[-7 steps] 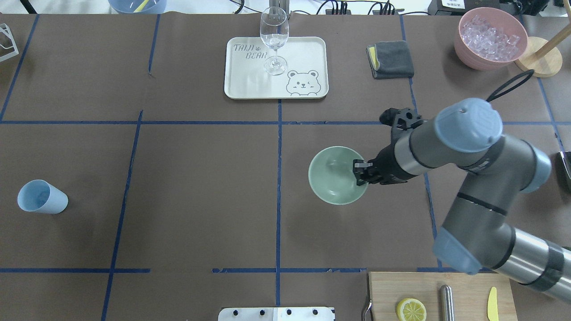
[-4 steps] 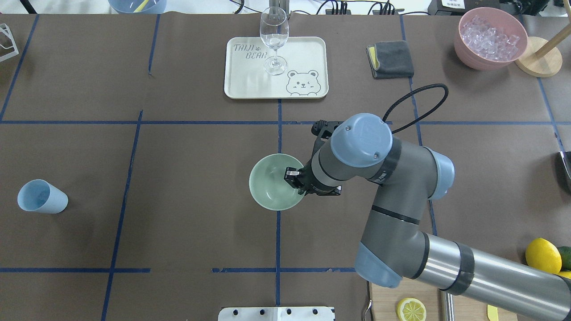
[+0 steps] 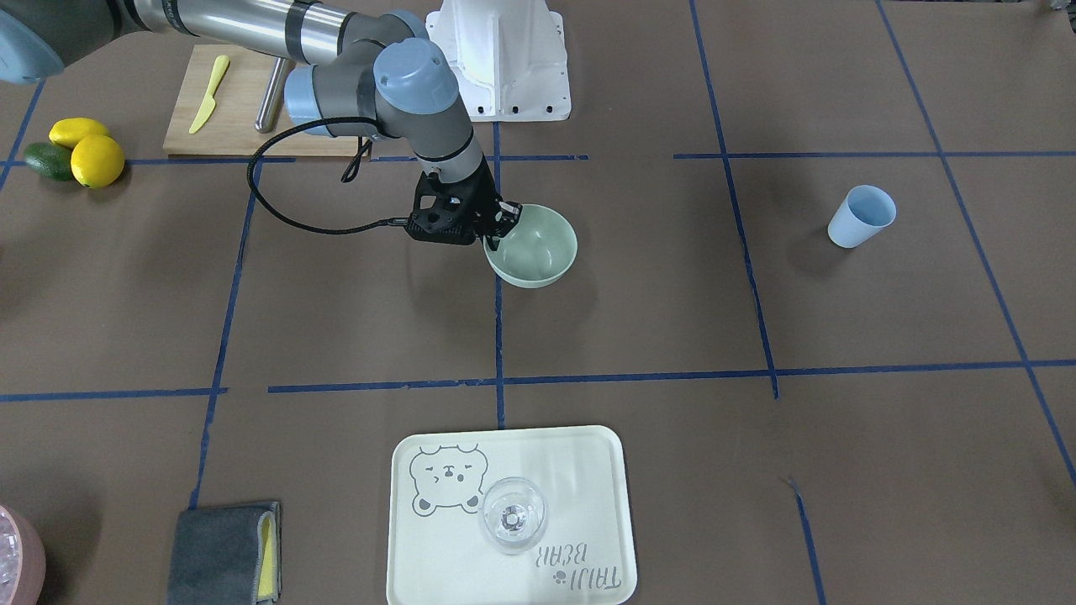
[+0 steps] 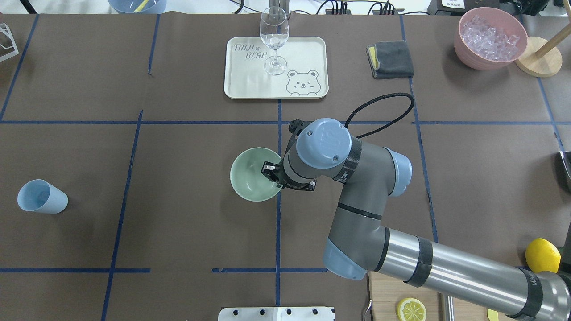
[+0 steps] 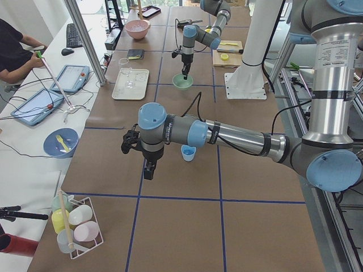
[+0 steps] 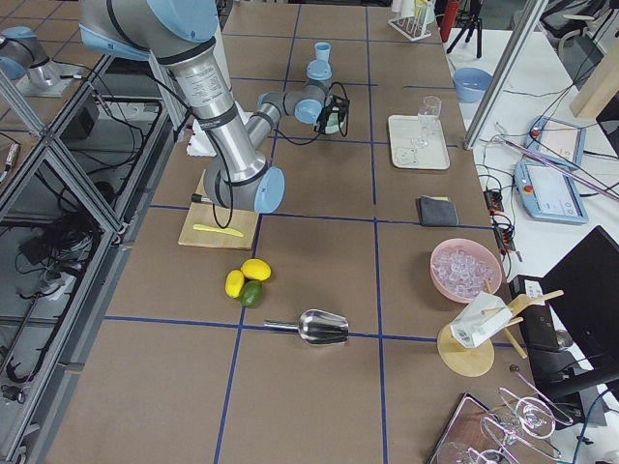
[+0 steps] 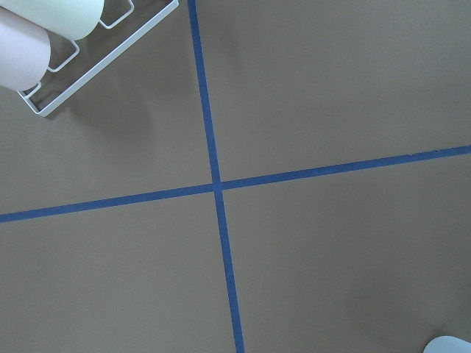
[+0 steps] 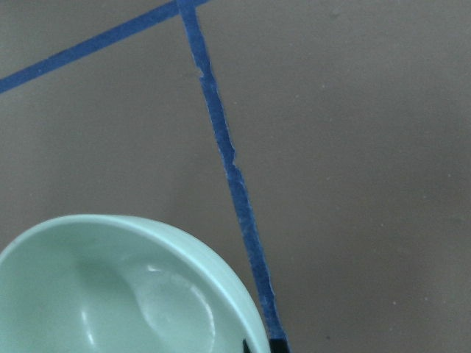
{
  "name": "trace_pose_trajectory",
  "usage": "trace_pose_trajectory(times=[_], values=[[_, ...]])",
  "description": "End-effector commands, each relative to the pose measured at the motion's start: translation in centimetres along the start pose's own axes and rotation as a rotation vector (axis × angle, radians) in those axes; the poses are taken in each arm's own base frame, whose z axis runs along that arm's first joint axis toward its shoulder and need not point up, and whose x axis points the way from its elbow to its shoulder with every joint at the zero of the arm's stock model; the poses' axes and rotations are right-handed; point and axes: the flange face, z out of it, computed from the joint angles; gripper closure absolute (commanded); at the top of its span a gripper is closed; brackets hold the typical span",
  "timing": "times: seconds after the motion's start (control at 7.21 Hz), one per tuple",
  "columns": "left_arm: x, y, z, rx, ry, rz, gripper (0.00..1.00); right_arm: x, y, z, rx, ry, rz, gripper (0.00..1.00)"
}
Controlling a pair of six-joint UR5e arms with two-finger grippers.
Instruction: Pour ice into bowl
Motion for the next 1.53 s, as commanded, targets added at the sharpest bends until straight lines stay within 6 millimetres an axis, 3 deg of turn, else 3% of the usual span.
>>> trace_pose_trajectory(times=[0.0,0.42,0.55,0.69,0.83,0.97,1.11,1.25,1.39], values=[[0.0,0.0,0.0,-0.001,0.001,-0.001,0.0,-0.6,0.4,0.5,-0.003,-0.003,0.013,1.0],[0.0,0.0,0.0,0.0,0.001,0.0,0.0,-2.5,0.9,1.7,-0.017,-0.043,0.111,1.0],[0.0,0.0,0.0,-0.001,0.0,-0.001,0.0,-2.4,0.9,1.8,-0.018,-0.041,0.136,0.9],[0.0,0.0,0.0,0.0,0.001,0.0,0.0,-2.3,0.7,2.4,-0.014,-0.03,0.152,0.01],[0.1,0.0,0.1,-0.001,0.002,0.003,0.0,-2.7,0.6,1.6,-0.022,-0.046,0.157,0.0],[0.3,0.0,0.2,-0.002,0.016,0.01,0.0,-3.3,-0.1,-1.0,-0.031,-0.085,0.155,0.0],[1.4,-0.2,0.7,-0.012,0.076,0.021,0.0,-1.2,-2.8,-4.6,-0.081,-0.103,0.175,0.0],[4.2,-0.6,2.9,-0.034,0.109,0.092,0.0,3.4,-7.4,-9.7,-0.121,-0.126,0.211,0.0],[6.8,-0.9,4.2,-0.043,0.128,0.087,0.0,9.1,-11.0,-13.7,-0.109,-0.135,0.231,0.0]])
